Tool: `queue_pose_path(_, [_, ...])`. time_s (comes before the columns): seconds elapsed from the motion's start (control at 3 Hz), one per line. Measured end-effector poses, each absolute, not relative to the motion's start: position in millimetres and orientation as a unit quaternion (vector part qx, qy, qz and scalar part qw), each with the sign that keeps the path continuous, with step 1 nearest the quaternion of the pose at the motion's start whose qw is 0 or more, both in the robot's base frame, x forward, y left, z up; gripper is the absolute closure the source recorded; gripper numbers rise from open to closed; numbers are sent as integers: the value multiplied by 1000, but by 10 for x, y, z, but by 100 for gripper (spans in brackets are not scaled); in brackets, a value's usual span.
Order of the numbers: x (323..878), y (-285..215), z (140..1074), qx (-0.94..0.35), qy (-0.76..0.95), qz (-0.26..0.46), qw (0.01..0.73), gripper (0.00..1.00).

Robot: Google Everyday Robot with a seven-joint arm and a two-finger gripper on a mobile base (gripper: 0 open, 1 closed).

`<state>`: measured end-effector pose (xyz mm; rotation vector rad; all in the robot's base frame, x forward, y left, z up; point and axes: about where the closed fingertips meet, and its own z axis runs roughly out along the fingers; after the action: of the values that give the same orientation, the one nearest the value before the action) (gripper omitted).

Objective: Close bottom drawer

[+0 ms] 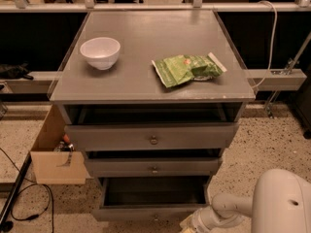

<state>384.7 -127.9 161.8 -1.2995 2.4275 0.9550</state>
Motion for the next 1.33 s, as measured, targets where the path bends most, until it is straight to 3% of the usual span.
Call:
queue_pose_path(0.33, [4434, -1234, 1677, -457, 826, 307, 123, 74])
queue_pose_path(0.67, [4459, -1244, 1678, -456, 826, 306, 126, 60])
queue_pose_path(1.33, [4420, -1292, 1666, -440, 832, 306, 143, 13])
